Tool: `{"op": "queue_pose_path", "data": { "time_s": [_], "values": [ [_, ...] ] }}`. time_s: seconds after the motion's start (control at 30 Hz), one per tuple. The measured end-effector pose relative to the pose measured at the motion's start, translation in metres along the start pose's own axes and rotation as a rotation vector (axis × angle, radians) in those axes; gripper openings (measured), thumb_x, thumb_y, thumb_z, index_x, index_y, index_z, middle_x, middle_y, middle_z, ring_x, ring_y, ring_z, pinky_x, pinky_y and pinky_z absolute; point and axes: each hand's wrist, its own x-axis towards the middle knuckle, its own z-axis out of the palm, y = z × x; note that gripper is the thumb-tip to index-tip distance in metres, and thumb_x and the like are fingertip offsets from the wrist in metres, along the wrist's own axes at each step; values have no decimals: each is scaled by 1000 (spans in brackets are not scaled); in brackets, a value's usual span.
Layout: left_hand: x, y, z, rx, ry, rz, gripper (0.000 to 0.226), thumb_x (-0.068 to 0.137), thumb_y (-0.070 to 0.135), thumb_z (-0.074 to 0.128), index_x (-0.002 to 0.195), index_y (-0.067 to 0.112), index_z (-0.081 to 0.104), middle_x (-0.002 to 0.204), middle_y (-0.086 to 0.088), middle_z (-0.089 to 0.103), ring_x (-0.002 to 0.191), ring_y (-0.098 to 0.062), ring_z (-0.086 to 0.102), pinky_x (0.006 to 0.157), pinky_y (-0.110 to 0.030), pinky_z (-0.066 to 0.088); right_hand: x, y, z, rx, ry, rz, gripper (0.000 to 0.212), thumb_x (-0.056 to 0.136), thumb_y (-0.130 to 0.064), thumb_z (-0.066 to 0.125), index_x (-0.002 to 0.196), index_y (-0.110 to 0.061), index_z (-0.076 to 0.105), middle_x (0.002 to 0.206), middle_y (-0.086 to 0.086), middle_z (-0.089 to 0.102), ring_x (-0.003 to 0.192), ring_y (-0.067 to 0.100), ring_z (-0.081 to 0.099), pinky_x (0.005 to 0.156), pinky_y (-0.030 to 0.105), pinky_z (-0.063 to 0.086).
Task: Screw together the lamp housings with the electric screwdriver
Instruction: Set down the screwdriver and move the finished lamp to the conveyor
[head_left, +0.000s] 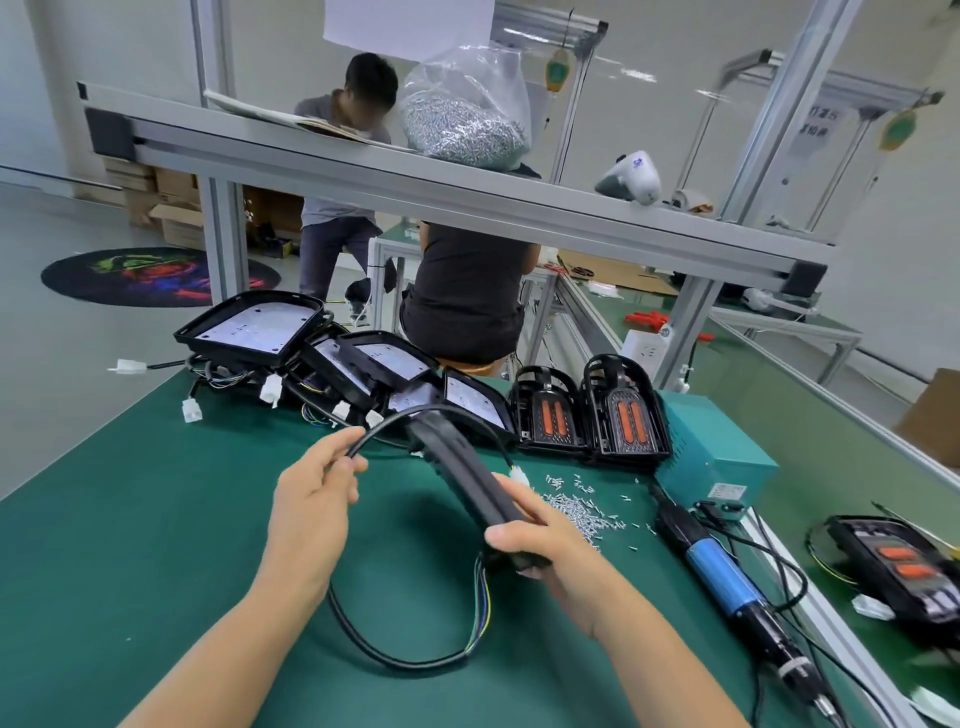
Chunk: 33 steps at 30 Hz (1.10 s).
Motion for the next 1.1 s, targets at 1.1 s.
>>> {"op": "queue_pose_path", "data": {
  "time_s": [1.1],
  "values": [
    [-44, 79, 82, -143, -334, 32, 37, 70, 18, 82, 101, 24, 64, 86, 11, 73, 81, -3, 69, 66, -12, 50, -21, -13, 48, -33, 395, -526, 81, 63, -49, 72, 135, -56, 36, 155, -15, 26, 142, -3, 27, 117, 31, 30]
  ]
}}
